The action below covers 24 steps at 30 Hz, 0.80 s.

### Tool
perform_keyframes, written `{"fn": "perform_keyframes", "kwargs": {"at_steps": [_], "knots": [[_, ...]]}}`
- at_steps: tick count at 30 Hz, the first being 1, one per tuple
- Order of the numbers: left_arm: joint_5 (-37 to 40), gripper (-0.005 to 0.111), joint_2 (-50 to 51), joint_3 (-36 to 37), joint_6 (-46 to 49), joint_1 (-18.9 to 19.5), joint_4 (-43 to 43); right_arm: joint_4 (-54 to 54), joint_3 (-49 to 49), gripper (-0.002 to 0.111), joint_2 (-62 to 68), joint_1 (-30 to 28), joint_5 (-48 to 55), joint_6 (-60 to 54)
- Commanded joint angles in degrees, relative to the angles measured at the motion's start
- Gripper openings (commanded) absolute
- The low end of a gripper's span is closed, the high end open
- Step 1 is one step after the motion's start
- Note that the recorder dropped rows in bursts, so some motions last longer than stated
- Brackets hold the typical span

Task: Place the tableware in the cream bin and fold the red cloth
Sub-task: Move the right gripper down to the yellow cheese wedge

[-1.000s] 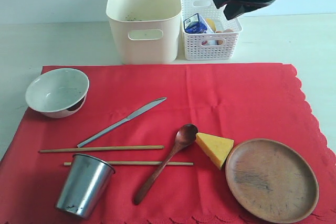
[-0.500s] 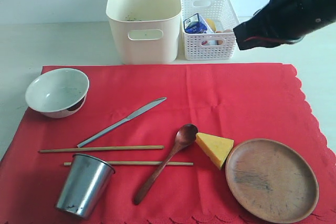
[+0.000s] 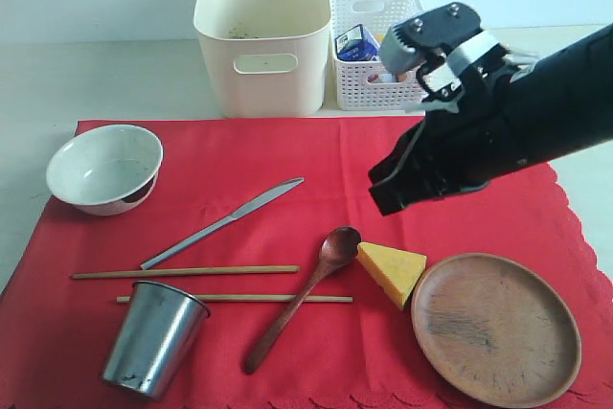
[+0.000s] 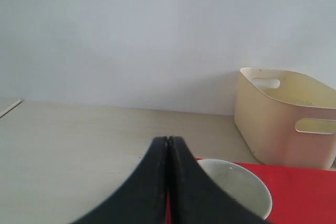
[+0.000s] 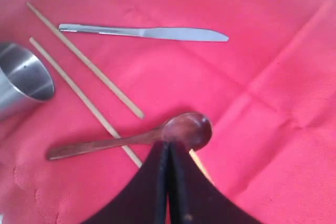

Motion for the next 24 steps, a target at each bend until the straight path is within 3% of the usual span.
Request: {"fn": "perform_keyframes", "kwargs": {"at_steps": [1, 5, 15, 21, 24], "knots": [[-0.05, 0.002, -0.31, 0.03, -0.1, -0.01, -0.16, -3.0, 1.05, 0.0, 0.89, 3.23, -1.76, 0.11], [-0.05, 0.002, -0.31, 0.03, -0.1, -0.01, -0.16, -7.08, 1.28, 0.009, 3.69, 5.85, -3.71, 3.1], [-0.05, 0.002, -0.31, 0.03, -0.1, -0.01, -0.16, -21.48, 1.28, 0.053, 12.99, 7.51, -10.54, 16.11], [-0.05, 0.002, -0.31, 0.03, -0.1, -0.01, -0.16, -23.86, 1.28, 0.068, 16.98, 7.51, -14.47, 16.51], [-0.05, 0.002, -0.31, 0.03, -0.1, -0.01, -0.16, -23.86, 1.28, 0.07, 18.74, 7.51, -16.8, 16.51]]}}
